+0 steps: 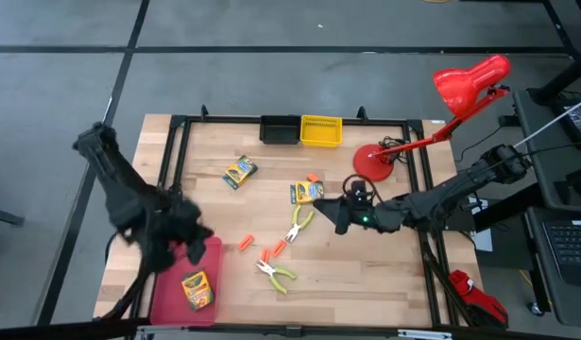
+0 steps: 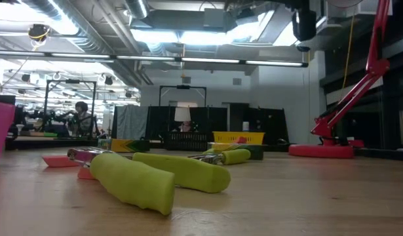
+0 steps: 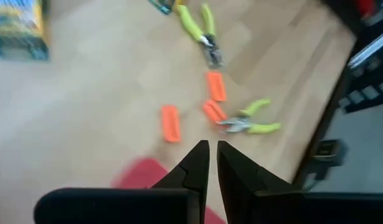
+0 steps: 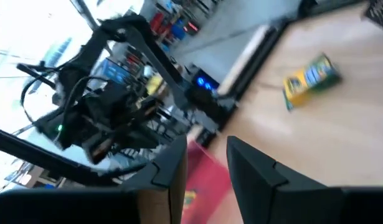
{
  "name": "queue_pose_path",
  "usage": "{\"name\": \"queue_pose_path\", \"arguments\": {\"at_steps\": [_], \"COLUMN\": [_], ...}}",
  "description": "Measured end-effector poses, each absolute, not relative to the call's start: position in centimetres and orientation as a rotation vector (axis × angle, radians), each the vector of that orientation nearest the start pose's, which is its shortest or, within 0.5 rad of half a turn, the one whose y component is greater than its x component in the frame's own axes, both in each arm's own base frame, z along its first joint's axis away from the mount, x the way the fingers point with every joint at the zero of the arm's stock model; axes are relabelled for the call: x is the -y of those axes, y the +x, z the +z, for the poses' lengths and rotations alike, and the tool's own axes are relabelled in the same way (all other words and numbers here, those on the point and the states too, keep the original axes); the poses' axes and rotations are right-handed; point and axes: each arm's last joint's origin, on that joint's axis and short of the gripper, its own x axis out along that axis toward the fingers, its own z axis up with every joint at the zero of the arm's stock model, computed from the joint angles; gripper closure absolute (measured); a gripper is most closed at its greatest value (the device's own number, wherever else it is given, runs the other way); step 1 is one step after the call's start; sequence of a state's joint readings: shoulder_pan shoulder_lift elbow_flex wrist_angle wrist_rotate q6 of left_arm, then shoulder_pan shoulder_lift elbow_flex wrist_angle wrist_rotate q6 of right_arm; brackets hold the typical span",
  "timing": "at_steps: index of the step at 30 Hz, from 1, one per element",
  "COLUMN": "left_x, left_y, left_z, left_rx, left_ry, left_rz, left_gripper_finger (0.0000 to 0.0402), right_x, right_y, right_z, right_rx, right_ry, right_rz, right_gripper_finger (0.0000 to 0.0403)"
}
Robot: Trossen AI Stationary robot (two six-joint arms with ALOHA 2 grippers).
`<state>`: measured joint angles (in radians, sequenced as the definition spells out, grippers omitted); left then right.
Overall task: Pick & Place School Supplies
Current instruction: Put the crayon box into the red bin
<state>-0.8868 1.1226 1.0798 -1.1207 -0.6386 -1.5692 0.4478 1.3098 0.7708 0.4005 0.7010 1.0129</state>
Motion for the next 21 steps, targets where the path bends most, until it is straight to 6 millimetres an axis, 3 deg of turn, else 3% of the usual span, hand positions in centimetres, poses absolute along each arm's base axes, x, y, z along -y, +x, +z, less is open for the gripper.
{"name": "queue_pose_path", "arguments": {"at_steps": [6, 9, 15, 21], "left_x": [6.5, 3.3, -0.9, -4.3], "left_y": [14.6, 14.7, 15.0, 15.7], "left_z": [31.8, 30.5, 27.4, 24.9], "left_rx": [-0.788, -0.826, -0.899, -0.784], "left_ry": [-0.675, -0.747, -0.77, -0.978], "left_rz": [0.569, 0.745, 0.844, 0.913], "left_gripper_finger": [0.0358, 0.0353, 0.0312, 0.0274], "right_x": [-9.6, -9.3, -9.2, -7.8], "right_y": [26.7, 26.8, 26.8, 27.3], "right_z": [27.1, 27.1, 27.0, 26.4], "right_rx": [-0.019, -0.02, -0.018, -0.091], "right_ry": [0.913, 0.911, 0.916, 0.999], "right_rz": [-0.245, -0.249, -0.267, -0.262], "right_gripper_finger": [0.0287, 0.0287, 0.0287, 0.0287]}}
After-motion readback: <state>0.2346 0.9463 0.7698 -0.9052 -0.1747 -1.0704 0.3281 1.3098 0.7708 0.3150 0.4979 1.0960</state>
